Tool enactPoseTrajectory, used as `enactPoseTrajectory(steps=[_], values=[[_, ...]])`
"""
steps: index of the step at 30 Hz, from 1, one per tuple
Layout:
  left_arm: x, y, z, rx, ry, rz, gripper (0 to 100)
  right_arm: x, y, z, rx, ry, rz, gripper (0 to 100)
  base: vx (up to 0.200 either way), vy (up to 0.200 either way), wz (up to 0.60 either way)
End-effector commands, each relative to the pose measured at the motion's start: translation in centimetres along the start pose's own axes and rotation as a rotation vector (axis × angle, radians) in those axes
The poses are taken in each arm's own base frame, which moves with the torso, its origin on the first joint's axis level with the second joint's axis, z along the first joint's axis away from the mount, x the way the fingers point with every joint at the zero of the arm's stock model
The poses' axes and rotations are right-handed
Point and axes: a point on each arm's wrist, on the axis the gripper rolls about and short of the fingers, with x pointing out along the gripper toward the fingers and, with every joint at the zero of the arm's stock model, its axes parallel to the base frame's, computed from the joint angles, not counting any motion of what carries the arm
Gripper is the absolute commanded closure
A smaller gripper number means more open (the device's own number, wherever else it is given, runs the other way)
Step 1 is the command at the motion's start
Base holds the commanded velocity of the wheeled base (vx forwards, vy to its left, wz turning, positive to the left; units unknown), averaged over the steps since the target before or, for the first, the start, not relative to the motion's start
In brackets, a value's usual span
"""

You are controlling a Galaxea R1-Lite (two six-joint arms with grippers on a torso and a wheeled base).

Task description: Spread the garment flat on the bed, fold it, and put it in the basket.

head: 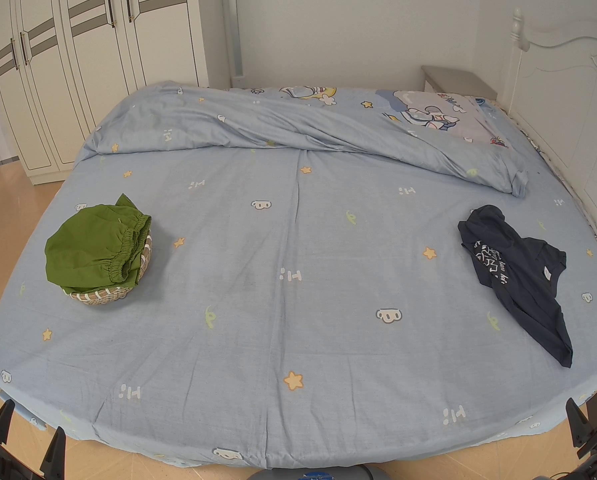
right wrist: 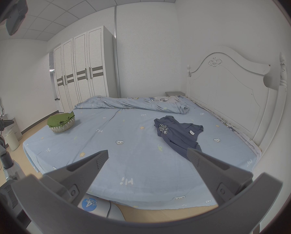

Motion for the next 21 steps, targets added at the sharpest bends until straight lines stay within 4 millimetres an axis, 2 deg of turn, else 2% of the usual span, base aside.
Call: enactPoseTrajectory(steps=[1, 21], values=[[0.01, -0.01, -0.49, 0.000, 0.002, 0.000, 0, 0.01, 0.01, -0.52, -0.001, 0.001, 0.001, 0, 0.000, 0.000, 0.00], [0.01, -0.01, -0.49, 0.000, 0.002, 0.000, 0, 0.01, 0.01, -0.52, -0.001, 0.001, 0.001, 0, 0.000, 0.000, 0.00]])
